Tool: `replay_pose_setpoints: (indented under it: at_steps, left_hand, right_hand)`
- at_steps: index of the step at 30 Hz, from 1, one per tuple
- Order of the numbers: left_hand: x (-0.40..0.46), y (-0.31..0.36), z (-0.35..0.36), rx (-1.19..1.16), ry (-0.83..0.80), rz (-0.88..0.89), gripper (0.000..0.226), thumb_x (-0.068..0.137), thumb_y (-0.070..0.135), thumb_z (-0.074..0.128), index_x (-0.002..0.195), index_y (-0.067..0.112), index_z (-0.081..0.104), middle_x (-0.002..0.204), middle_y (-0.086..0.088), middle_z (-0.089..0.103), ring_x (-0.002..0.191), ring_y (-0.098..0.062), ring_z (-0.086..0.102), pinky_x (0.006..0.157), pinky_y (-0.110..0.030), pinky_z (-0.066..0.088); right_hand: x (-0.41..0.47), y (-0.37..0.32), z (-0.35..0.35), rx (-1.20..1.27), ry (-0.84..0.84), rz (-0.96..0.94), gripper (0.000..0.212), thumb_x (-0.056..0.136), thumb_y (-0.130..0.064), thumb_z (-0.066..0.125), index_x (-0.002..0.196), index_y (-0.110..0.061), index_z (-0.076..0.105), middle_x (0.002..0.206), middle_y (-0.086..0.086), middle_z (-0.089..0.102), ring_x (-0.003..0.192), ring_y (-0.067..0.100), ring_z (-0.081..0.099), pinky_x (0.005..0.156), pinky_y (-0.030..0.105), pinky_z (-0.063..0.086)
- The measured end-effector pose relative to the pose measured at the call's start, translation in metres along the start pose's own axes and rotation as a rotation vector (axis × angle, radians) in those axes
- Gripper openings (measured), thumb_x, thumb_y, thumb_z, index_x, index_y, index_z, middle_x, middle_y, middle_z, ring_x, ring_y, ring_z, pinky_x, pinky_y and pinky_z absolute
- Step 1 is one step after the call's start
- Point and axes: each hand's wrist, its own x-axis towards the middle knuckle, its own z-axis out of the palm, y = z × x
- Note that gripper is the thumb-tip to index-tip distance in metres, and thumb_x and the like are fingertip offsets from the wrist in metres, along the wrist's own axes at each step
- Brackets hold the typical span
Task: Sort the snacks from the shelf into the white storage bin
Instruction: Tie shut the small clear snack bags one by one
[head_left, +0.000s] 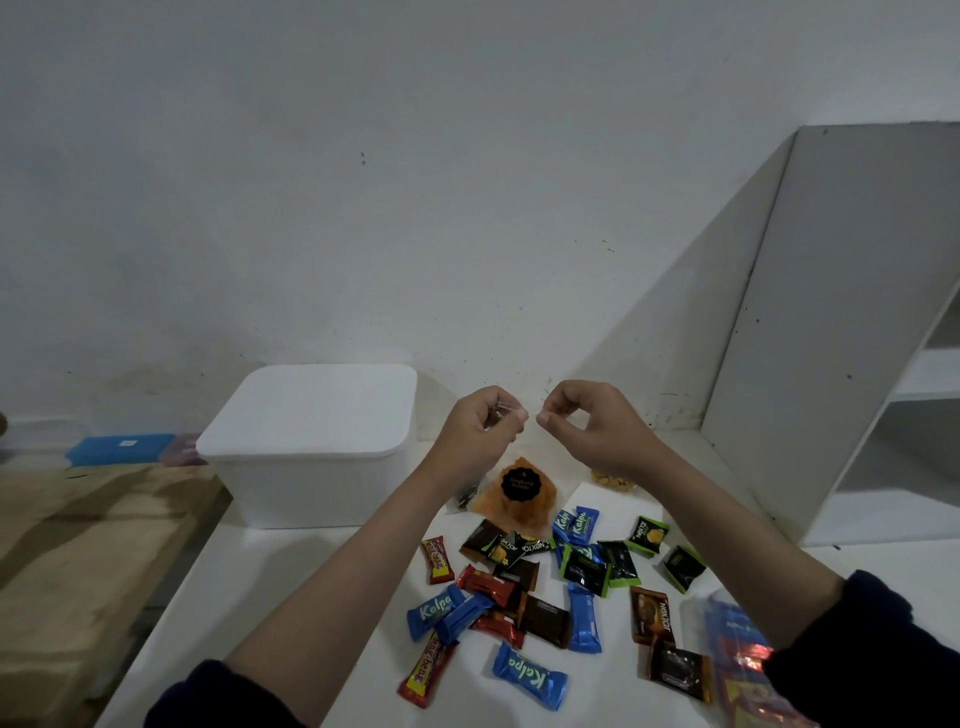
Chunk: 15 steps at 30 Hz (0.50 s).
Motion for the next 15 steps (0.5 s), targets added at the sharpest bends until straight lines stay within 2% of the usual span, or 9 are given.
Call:
replay_pose_setpoints:
  at_steps: [2,4,9,10,13,15]
  left_hand:
    - [-0.001,0.001,-0.001,-0.040,-0.030,-0.022,0.018,0.091,0.010,0.057,0.075,0.019,0.058,0.071,0.000,0.058,0.062,-0.006,0.053,0.059,-0.011,0.043]
    - [-0.002,0.000,-0.002,-0.039,-0.059,-0.018,0.017,0.090,0.010,0.059,0.075,0.018,0.059,0.071,0.001,0.059,0.060,-0.004,0.054,0.059,-0.011,0.044]
    - [-0.002,-0.003,-0.006,0.011,-0.030,0.020,0.013,0.089,0.013,0.061,0.077,0.017,0.060,0.072,0.003,0.060,0.073,-0.014,0.056,0.069,-0.027,0.047]
    - [-0.002,-0.003,-0.008,0.011,-0.015,0.020,0.014,0.090,0.013,0.061,0.077,0.018,0.060,0.073,0.003,0.060,0.073,-0.013,0.056,0.069,-0.026,0.047]
    - [-0.003,-0.001,-0.015,-0.021,0.022,0.024,0.016,0.090,0.010,0.060,0.076,0.017,0.059,0.072,0.002,0.059,0.064,0.000,0.056,0.064,-0.014,0.047]
    - [-0.003,-0.001,-0.020,-0.031,0.032,0.018,0.016,0.089,0.010,0.061,0.076,0.017,0.060,0.071,0.002,0.060,0.060,0.002,0.055,0.062,-0.011,0.047]
  right_hand:
    - [0.000,-0.001,0.000,-0.028,-0.027,-0.018,0.011,0.088,-0.015,0.063,0.077,-0.014,0.062,0.073,-0.008,0.061,0.073,0.006,0.057,0.070,0.016,0.044]
    - [-0.001,-0.001,0.000,-0.052,-0.063,-0.027,0.010,0.089,-0.015,0.062,0.078,-0.014,0.062,0.074,-0.007,0.061,0.075,0.010,0.057,0.071,0.020,0.045]
    - [-0.002,0.001,0.004,0.030,-0.050,0.011,0.012,0.087,-0.023,0.066,0.080,-0.014,0.065,0.074,-0.010,0.063,0.069,-0.002,0.056,0.068,0.010,0.043]
    - [-0.001,0.003,0.004,0.054,-0.044,0.033,0.014,0.086,-0.025,0.068,0.080,-0.012,0.066,0.074,-0.009,0.064,0.069,-0.001,0.057,0.069,0.012,0.046]
    - [0.001,0.005,0.005,0.105,-0.073,0.068,0.017,0.086,-0.024,0.068,0.079,-0.010,0.064,0.075,-0.002,0.065,0.076,0.011,0.061,0.081,0.034,0.051]
    - [0.003,0.003,0.006,0.144,-0.090,0.046,0.016,0.086,-0.020,0.067,0.076,-0.007,0.063,0.074,-0.001,0.063,0.076,0.013,0.060,0.088,0.040,0.050]
